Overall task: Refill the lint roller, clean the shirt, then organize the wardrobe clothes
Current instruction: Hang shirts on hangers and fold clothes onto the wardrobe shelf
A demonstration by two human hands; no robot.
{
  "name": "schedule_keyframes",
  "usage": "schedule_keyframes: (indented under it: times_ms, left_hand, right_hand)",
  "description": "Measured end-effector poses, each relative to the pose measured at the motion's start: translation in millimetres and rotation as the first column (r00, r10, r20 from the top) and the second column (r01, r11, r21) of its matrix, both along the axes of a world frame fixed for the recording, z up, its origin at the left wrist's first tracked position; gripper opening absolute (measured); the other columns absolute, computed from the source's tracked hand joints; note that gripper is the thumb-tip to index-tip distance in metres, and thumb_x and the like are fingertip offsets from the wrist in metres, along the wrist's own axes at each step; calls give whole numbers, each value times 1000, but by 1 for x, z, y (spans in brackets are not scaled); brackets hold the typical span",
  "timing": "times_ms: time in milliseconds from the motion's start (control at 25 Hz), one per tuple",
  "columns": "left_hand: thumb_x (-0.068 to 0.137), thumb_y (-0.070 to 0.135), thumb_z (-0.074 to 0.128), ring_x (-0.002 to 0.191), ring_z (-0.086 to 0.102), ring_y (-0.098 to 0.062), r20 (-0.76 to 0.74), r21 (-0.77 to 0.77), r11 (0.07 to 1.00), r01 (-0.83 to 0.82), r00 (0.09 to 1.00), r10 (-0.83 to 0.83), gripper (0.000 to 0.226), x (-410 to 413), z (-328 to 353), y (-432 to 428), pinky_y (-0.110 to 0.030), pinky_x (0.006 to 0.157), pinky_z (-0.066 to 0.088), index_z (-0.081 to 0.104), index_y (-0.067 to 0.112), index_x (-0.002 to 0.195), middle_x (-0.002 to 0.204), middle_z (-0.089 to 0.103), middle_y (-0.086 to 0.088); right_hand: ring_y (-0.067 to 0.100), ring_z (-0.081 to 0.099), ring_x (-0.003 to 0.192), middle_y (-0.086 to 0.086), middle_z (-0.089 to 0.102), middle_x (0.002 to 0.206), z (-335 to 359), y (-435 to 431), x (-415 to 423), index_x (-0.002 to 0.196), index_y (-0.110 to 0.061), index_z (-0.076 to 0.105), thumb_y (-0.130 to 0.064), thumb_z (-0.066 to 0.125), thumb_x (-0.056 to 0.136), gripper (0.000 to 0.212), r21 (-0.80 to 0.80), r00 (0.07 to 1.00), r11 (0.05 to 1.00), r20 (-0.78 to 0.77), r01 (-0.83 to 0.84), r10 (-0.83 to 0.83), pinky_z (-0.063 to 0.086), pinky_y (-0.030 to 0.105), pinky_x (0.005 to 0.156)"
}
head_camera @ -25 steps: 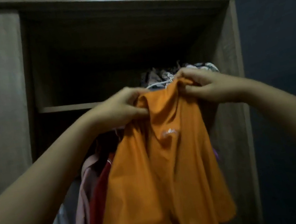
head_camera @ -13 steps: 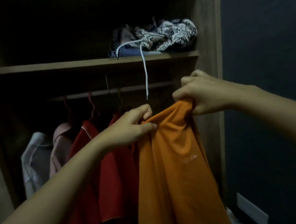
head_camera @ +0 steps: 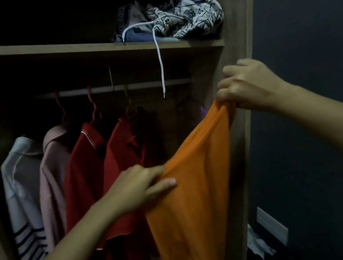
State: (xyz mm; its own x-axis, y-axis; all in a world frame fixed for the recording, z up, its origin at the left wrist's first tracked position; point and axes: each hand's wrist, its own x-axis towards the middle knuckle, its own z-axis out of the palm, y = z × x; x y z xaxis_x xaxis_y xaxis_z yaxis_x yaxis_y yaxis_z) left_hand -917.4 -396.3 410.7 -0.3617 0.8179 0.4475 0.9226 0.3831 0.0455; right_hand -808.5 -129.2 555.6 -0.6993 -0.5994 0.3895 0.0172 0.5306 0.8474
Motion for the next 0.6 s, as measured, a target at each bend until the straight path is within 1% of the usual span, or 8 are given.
schedule_keyframes:
  times_ms: [80, 160, 280, 360, 440, 480, 520, 600]
  left_hand:
    - [80, 75, 5, 61, 57, -7, -198, 83, 984, -159, 965, 173, 68, -15, 10, -7, -24, 52, 34, 54, 32, 99, 64, 49, 12]
    - [92, 61, 15, 68, 61, -16, -222, 107, 965, -240, 940, 258, 52, -30, 23, -8, -29, 55, 35, 52, 26, 101, 67, 50, 9]
    - [97, 48, 30, 56, 52, -11, -213, 64, 989, -133, 966, 144, 39, -36, 29, 0, -19, 52, 28, 56, 19, 101, 62, 51, 7]
    - [94, 50, 31, 58, 56, -14, -251, 92, 995, -45, 966, 67, 43, -35, 27, 6, -20, 54, 29, 60, 18, 98, 66, 59, 3]
    - [89, 53, 29, 64, 61, -18, -272, 120, 992, -29, 960, 61, 48, -36, 28, 15, -29, 59, 37, 61, 18, 95, 71, 64, -1]
    - [88, 52, 30, 67, 62, -18, -254, 120, 992, -43, 965, 72, 47, -40, 28, 19, -30, 63, 41, 62, 19, 94, 74, 65, -2]
    - [87, 53, 32, 68, 62, -17, -217, 104, 993, -59, 973, 81, 45, -44, 30, 23, -32, 64, 46, 62, 21, 93, 75, 66, 0]
    - [87, 54, 39, 70, 61, -10, -53, 82, 996, -44, 997, 49, 36, -51, 33, 32, -30, 64, 49, 62, 27, 89, 77, 65, 5]
  right_hand:
    - [20, 59, 79, -2, 67, 84, -9, 20, -2, 88, -25, 65, -38, 63, 76, 18, -22, 973, 982, 138, 187, -183, 42, 28, 59]
    - [16, 58, 89, -3, 63, 99, -26, 35, -1, 100, -27, 62, -62, 41, 79, 45, -76, 893, 921, 285, 382, -347, 45, 25, 58]
    - [11, 57, 63, -1, 60, 74, -52, 41, 3, 81, -20, 62, -70, 11, 83, 71, -366, 850, 773, 321, 519, -418, 35, 20, 45]
    - [11, 54, 57, -2, 55, 66, -61, 42, 4, 79, -18, 62, -59, 29, 90, 53, -536, 819, 619, 350, 574, -455, 33, 21, 44]
    - [13, 57, 68, -3, 54, 80, -69, 42, 2, 100, -22, 65, -37, 54, 88, 22, -687, 824, 461, 415, 562, -386, 42, 23, 50]
    - [14, 57, 75, -3, 51, 91, -70, 40, 1, 105, -22, 64, -27, 60, 85, 21, -748, 845, 403, 416, 528, -336, 46, 25, 56]
    - [15, 55, 81, -2, 46, 100, -69, 38, -1, 106, -22, 65, -20, 62, 83, 23, -802, 881, 376, 373, 464, -292, 48, 27, 62]
    - [16, 55, 89, 0, 50, 112, -63, 35, -5, 99, -21, 67, -16, 61, 84, 18, -824, 921, 427, 268, 371, -284, 51, 29, 69]
